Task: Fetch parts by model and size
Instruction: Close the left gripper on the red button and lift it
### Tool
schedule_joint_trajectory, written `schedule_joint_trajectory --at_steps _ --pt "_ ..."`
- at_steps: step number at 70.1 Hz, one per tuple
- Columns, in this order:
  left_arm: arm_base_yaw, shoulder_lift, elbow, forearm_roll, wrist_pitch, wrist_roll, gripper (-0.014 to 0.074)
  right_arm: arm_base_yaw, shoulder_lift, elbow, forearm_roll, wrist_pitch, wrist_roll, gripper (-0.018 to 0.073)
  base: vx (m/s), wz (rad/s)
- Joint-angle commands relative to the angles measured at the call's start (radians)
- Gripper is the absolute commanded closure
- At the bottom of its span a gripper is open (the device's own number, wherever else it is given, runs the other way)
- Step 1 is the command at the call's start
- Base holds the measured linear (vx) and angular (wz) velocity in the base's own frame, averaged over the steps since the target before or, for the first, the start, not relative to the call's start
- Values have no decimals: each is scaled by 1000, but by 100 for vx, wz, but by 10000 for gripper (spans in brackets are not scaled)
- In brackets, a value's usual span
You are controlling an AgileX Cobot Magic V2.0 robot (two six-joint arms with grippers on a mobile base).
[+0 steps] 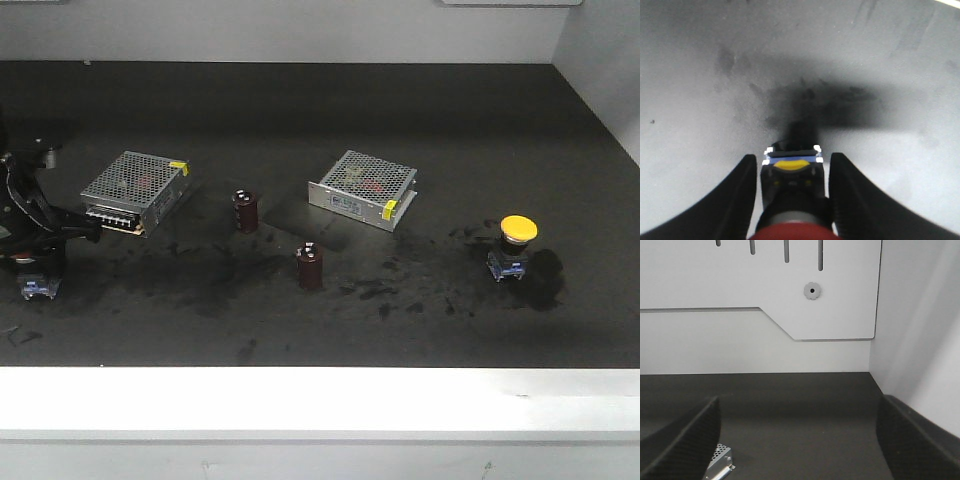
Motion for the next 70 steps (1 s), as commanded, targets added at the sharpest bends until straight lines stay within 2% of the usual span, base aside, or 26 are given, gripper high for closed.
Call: schedule_joint_trajectory --at_steps 1,17,24,51,70 --pt "1 -50 -30 -2 -12 -9 606 -4 1 -36 0 -79 -7 -32 0 0" --pt "0 -108 -20 -2 -26 32 605 -4 1 -36 0 -79 -7 -32 0 0" --pt "0 -181 28 -2 -74 34 604 -4 1 -36 0 -79 -7 -32 0 0" --pt "0 -621 422 -2 -411 44 603 -4 1 -36 0 -80 -7 -32 0 0" --pt "0 -955 617 -9 -524 70 603 -4 2 -36 0 -88 -7 -32 0 0"
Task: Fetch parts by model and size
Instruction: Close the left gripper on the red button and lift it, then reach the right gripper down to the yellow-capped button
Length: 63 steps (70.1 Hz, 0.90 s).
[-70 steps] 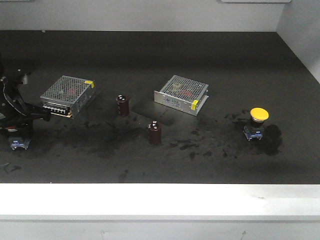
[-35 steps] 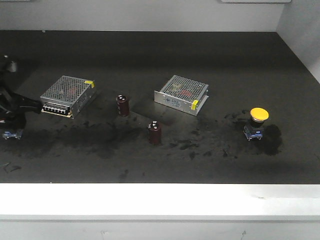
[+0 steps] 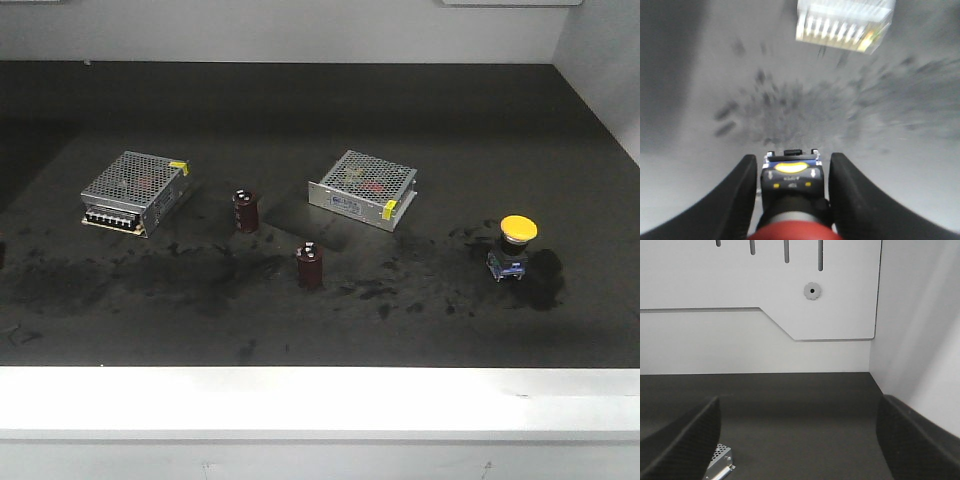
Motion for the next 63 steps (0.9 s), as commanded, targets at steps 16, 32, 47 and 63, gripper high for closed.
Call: schedule_joint_trajectory --at_steps 16,32,47,63 --pt "0 -381 143 -9 -109 23 603 -4 14 -36 0 -88 -7 -32 0 0" --pt "0 -616 247 -31 -110 29 603 -4 29 -36 0 -99 -7 -32 0 0" --pt "0 -764 298 -36 -90 29 603 14 49 -36 0 -103 -7 -32 0 0" --pt "0 -778 298 -35 -89 29 603 175 156 -152 -6 101 -34 -32 0 0"
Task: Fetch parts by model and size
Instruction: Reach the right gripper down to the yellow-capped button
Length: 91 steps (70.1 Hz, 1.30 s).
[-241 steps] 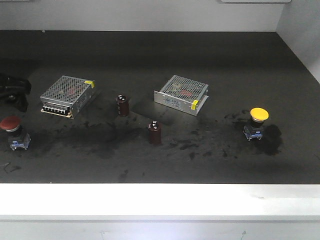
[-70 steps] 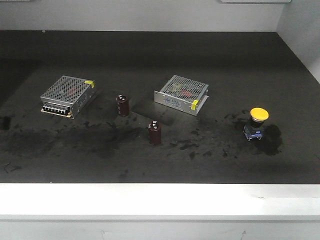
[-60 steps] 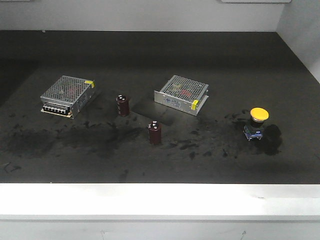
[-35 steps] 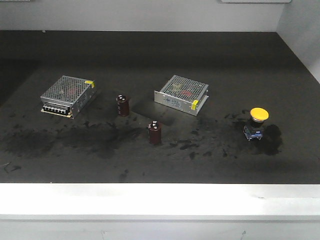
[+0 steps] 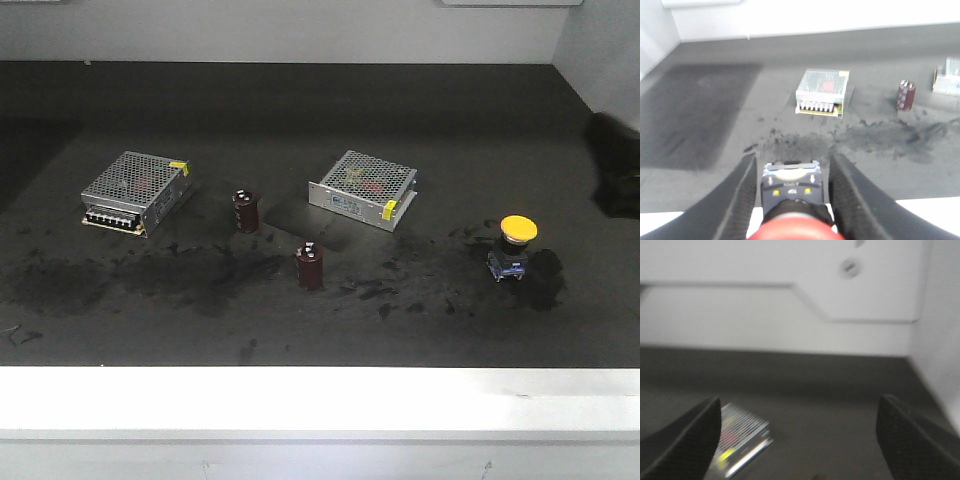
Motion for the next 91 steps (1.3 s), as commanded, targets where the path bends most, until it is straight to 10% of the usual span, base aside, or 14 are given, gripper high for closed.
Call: schedule_joint_trajectory --at_steps 1,44,91 --pt "0 13 -22 -5 -77 -6 603 42 48 -107 0 63 -19 -32 0 0" --pt "0 13 -22 -5 -78 -6 603 42 486 -799 -168 1046 217 -32 0 0" --pt "0 13 -22 46 -77 -6 603 -36 917 -921 -26 1171 9 -32 0 0"
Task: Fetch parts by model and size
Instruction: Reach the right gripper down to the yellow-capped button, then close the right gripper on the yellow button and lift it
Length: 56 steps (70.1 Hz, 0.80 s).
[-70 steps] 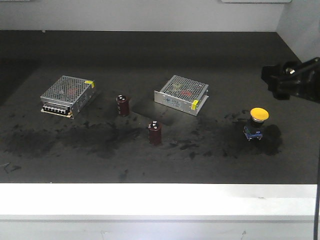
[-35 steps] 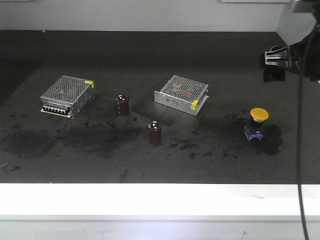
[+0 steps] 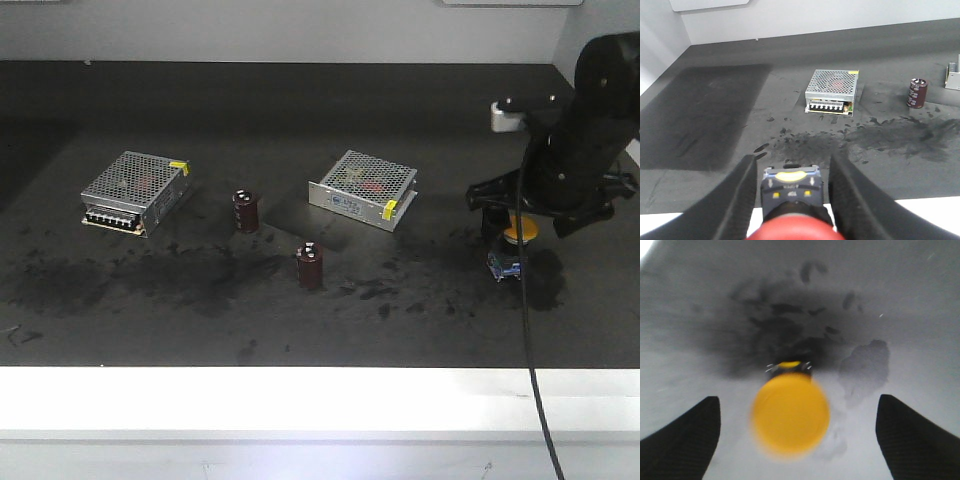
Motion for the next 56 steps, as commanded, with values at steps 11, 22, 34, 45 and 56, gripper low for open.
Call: schedule_joint_trajectory --at_steps 11,22,34,45,56 --pt "0 12 -22 4 -78 -6 603 -21 21 -33 35 -29 -132 -32 0 0" --pt "0 12 -22 4 -78 -6 603 -21 37 -33 57 -30 -186 -32 0 0" --pt "0 12 -22 4 -78 -6 603 -21 39 -33 51 -30 -181 -18 0 0" --pt "0 12 -22 4 -78 -6 603 -21 39 -33 51 -31 -180 80 0 0" --pt "0 12 -22 4 -78 -6 603 -21 39 -33 51 -34 -158 369 0 0"
